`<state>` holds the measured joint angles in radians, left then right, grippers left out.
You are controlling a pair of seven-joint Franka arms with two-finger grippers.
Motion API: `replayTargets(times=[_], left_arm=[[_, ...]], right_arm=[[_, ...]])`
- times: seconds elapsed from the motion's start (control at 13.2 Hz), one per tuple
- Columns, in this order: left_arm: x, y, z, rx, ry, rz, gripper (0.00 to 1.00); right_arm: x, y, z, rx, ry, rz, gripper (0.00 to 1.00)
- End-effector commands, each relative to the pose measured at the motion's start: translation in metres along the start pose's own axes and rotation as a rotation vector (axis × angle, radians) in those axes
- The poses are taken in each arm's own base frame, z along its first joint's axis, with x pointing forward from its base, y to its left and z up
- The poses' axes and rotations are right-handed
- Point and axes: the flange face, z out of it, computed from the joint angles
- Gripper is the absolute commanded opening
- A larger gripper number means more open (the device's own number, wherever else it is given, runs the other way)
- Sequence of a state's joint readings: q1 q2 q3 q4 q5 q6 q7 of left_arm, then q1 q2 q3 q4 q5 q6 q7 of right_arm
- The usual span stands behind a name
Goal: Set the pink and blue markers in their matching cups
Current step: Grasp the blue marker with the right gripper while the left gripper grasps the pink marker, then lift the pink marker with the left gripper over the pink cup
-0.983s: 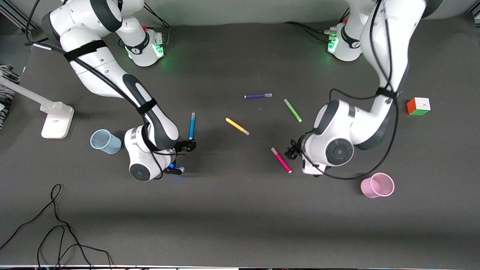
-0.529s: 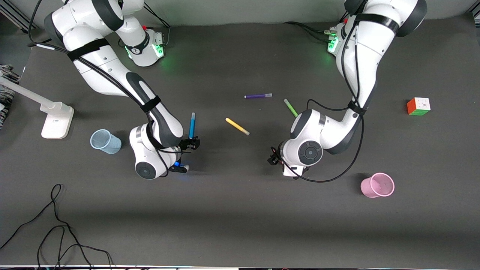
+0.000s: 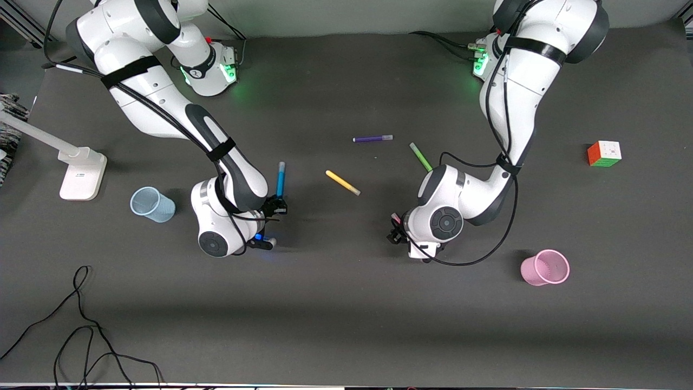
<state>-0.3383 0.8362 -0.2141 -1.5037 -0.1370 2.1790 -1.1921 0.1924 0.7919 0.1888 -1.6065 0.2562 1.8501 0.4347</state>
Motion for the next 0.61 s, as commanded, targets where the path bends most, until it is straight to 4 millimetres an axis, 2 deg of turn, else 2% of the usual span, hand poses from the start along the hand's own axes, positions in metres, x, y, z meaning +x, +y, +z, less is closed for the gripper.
replayTargets(times=[0.0,0.15,0.23,0.45,0.53], left_arm=[[-0.005,0.000,0.000,0.004,0.019,0.000,0.62],[-0.005,0.000,0.000,0.005,0.019,-0.001,0.09],[-0.005,0.000,-0.001,0.004,0.019,-0.002,0.00],[0.000,-0.003,-0.011,0.013,0.013,-0.018,0.00],[0.008,-0.006,-0.029,0.017,0.014,-0.021,0.00]], right_arm=[[-0.003,-0.006,0.002,0.017,0.005,0.033,0.00],[-0.009,-0.008,-0.007,0.014,0.005,0.038,0.00],[-0.011,-0.008,-0.011,0.014,0.006,0.047,0.00],[-0.024,-0.011,-0.026,-0.006,0.006,0.044,0.00],[-0.027,-0.011,-0.030,-0.008,0.007,0.044,0.00]])
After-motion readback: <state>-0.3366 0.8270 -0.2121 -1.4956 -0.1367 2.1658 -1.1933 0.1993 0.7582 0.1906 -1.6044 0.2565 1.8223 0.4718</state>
